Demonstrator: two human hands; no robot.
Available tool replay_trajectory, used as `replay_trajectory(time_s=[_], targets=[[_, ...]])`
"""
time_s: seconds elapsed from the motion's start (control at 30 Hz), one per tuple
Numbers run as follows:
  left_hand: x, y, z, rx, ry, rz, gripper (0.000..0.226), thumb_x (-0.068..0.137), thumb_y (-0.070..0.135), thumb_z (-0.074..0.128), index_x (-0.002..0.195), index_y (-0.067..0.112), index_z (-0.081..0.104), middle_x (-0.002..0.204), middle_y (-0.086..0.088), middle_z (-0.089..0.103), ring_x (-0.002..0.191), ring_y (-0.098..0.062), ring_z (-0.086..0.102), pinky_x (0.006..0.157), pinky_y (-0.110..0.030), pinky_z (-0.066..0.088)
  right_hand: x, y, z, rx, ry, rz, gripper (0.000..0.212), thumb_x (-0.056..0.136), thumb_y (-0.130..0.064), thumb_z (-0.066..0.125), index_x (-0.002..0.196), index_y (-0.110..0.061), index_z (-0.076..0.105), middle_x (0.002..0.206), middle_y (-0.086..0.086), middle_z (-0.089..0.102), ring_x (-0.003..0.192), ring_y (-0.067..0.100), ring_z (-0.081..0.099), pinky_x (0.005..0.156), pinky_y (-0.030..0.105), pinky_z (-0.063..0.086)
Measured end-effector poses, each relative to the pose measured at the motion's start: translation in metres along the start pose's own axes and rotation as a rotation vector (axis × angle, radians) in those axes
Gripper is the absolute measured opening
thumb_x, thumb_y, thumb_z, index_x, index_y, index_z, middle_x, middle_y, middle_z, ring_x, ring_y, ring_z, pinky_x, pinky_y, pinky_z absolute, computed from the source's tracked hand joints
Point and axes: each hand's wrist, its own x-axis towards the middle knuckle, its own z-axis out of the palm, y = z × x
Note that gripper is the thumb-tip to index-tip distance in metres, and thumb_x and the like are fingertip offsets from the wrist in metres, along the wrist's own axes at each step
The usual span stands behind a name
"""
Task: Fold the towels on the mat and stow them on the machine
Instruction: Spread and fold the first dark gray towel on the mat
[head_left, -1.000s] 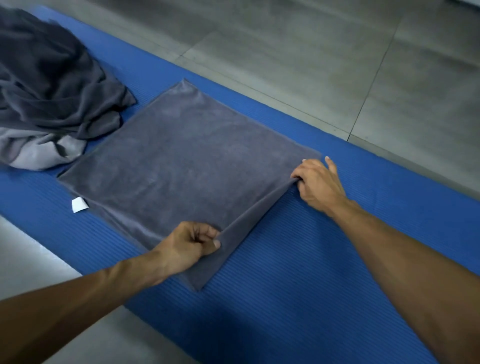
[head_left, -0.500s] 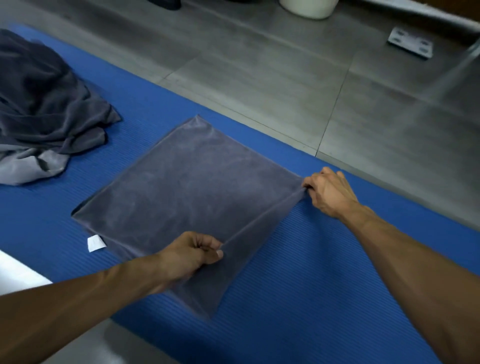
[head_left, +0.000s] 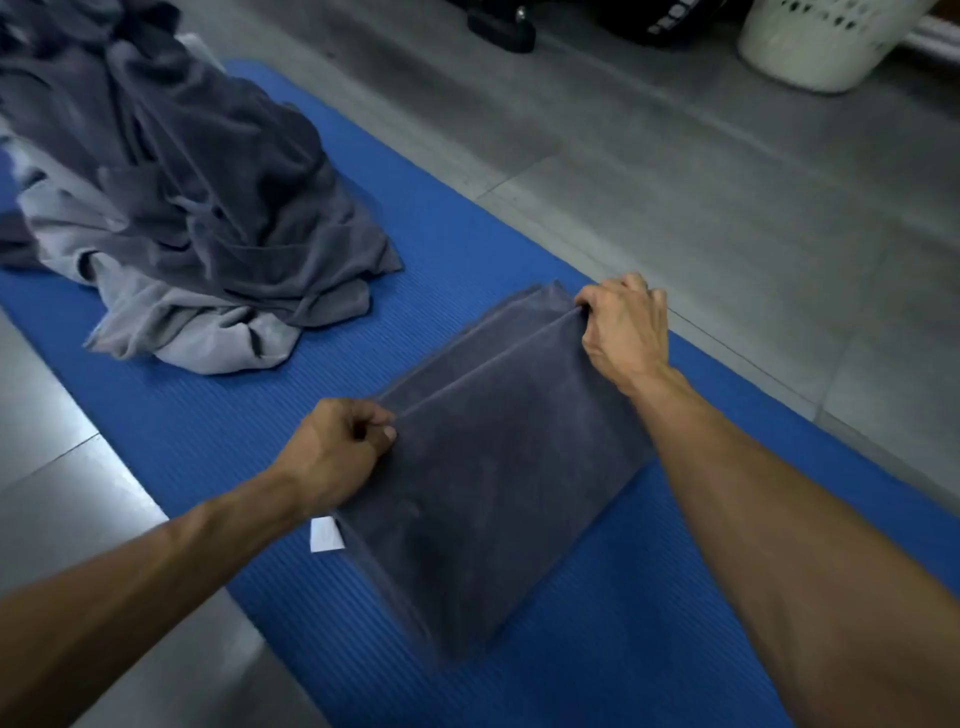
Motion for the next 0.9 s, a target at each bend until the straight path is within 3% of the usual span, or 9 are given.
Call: replay_trajectory(time_s=[0.23, 0.3, 0.37, 0.43, 0.5, 0.57, 0.67, 0.77, 0.9], targets=[[0.038, -0.031, -0.027, 0.266, 0.055, -0.018, 0.017, 0.092, 0.012, 0.058, 0.080, 0.019, 0.067, 0.079, 0.002, 0.067, 0.084, -0.019, 0.064, 0.072, -0.024, 0.044, 0.048, -0.055, 0.051, 0.043, -0.111, -0.057, 0.030, 0.090, -0.004, 0.045, 0.106, -0.015, 0.068, 0.105, 0.005, 0.062, 0.112, 0.026, 0.043, 0.092, 0.039, 0.030], [0.040, -0.040, -0.025, 0.441, 0.060, -0.031, 0.010, 0.092, 0.017, 0.057, 0.087, 0.024, 0.064, 0.086, 0.000, 0.065, 0.090, -0.024, 0.062, 0.075, -0.030, 0.047, 0.049, -0.060, 0.066, 0.024, -0.195, -0.060, 0.030, 0.095, -0.010, 0.044, 0.116, -0.015, 0.065, 0.122, 0.007, 0.057, 0.123, 0.027, 0.039, 0.098, 0.042, 0.030], [0.042, -0.049, -0.020, 0.789, 0.159, 0.129, 0.018, 0.088, 0.020, 0.058, 0.106, 0.022, 0.062, 0.101, -0.006, 0.062, 0.094, -0.030, 0.057, 0.073, -0.039, 0.048, 0.045, -0.063, 0.075, 0.098, -0.202, -0.004, 0.032, 0.099, -0.019, 0.045, 0.127, -0.014, 0.058, 0.145, 0.010, 0.042, 0.138, 0.028, 0.029, 0.106, 0.048, 0.028], [0.044, -0.052, -0.009, 0.957, 0.218, 0.377, 0.034, 0.082, 0.020, 0.057, 0.116, 0.015, 0.059, 0.109, -0.009, 0.059, 0.095, -0.033, 0.056, 0.072, -0.041, 0.048, 0.035, -0.070, 0.077, 0.200, -0.095, 0.024, 0.035, 0.099, -0.025, 0.044, 0.129, -0.012, 0.057, 0.149, 0.011, 0.039, 0.138, 0.030, 0.032, 0.106, 0.051, 0.032], [0.046, -0.047, 0.008, 0.929, 0.158, 0.561, 0.044, 0.085, 0.026, 0.045, 0.124, 0.010, 0.059, 0.120, -0.009, 0.060, 0.112, -0.034, 0.057, 0.087, -0.043, 0.049, 0.012, -0.080, 0.074, 0.313, -0.046, -0.094, 0.039, 0.095, -0.031, 0.044, 0.125, -0.010, 0.059, 0.141, 0.012, 0.049, 0.129, 0.030, 0.044, 0.102, 0.050, 0.040], [0.050, -0.046, 0.026, 0.908, 0.017, 0.551, 0.054, 0.093, 0.037, 0.033, 0.135, 0.009, 0.052, 0.135, -0.008, 0.055, 0.132, -0.031, 0.046, 0.105, -0.046, 0.041, -0.022, -0.088, 0.077, 0.330, -0.140, -0.351, 0.049, 0.093, -0.038, 0.043, 0.129, -0.009, 0.058, 0.141, 0.012, 0.050, 0.130, 0.029, 0.046, 0.104, 0.047, 0.040], [0.057, -0.055, 0.037, 0.940, -0.070, 0.451, 0.071, 0.096, 0.055, 0.016, 0.150, 0.011, 0.028, 0.156, -0.007, 0.029, 0.148, -0.026, 0.016, 0.119, -0.049, 0.016, -0.038, -0.077, 0.084, 0.213, -0.375, -0.546, 0.064, 0.095, -0.053, 0.029, 0.149, -0.020, 0.036, 0.159, 0.004, 0.026, 0.148, 0.020, 0.019, 0.119, 0.045, 0.015], [0.059, -0.059, 0.039, 0.977, -0.077, 0.451, 0.087, 0.089, 0.071, 0.010, 0.154, 0.013, 0.014, 0.161, -0.005, 0.008, 0.149, -0.023, 0.000, 0.120, -0.050, 0.009, 0.000, -0.053, 0.096, 0.084, -0.421, -0.439, 0.069, 0.093, -0.061, 0.016, 0.155, -0.030, 0.017, 0.164, -0.003, 0.009, 0.150, 0.014, 0.002, 0.119, 0.043, -0.003], [0.060, -0.055, 0.037, 0.977, -0.112, 0.452, 0.115, 0.072, 0.093, 0.014, 0.154, 0.013, 0.007, 0.160, -0.004, -0.002, 0.148, -0.020, -0.006, 0.120, -0.051, 0.008, 0.053, -0.029, 0.104, 0.030, -0.471, -0.137, 0.065, 0.099, -0.058, 0.023, 0.156, -0.028, 0.014, 0.164, -0.002, 0.004, 0.150, 0.015, -0.004, 0.120, 0.044, -0.005]])
